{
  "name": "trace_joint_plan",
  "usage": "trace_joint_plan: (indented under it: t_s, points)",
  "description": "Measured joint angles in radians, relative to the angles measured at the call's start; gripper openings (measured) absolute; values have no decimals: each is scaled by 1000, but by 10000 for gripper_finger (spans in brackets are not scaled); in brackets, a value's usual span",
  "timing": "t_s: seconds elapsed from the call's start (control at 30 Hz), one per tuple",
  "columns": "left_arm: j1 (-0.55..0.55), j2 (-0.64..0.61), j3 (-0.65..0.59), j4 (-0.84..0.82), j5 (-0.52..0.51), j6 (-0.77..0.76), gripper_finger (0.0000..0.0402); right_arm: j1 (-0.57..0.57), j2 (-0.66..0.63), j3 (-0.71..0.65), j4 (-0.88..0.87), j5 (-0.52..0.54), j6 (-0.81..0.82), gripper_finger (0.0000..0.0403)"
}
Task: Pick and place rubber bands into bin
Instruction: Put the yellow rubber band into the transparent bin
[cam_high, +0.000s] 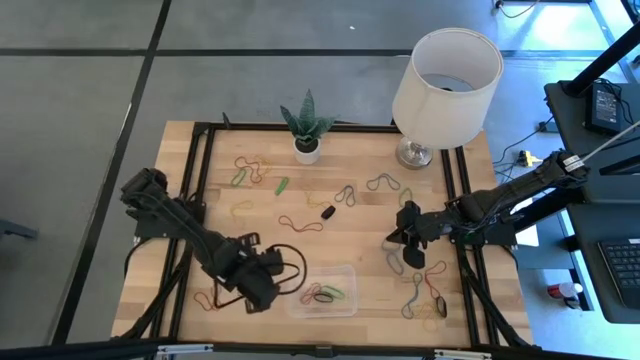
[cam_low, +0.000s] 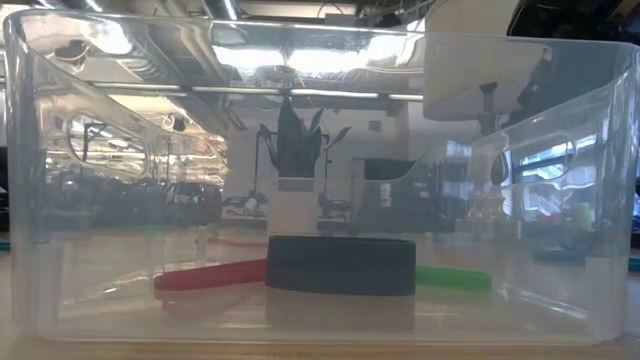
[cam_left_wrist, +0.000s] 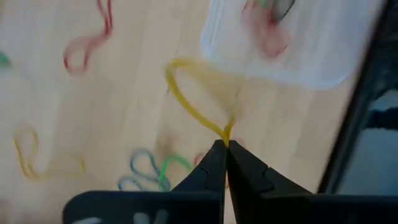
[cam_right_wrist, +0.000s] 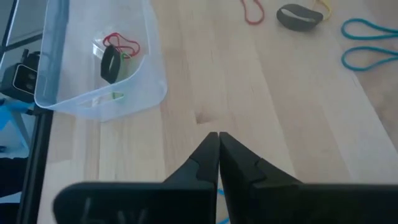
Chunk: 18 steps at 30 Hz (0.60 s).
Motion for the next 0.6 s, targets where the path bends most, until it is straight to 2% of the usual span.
trace_joint_plan:
  t_s: [0.13, 0.33, 0.6]
  points:
    - [28, 89, 162, -21, -62, 88, 2, 0, 0, 0, -1, 5, 0, 16]
    - [82, 228, 342, -19, -68, 200, 2, 0, 2, 0, -1, 5, 0, 17]
    - [154, 380, 375, 111, -14, 338, 2, 0, 2, 0, -2, 5, 0, 17]
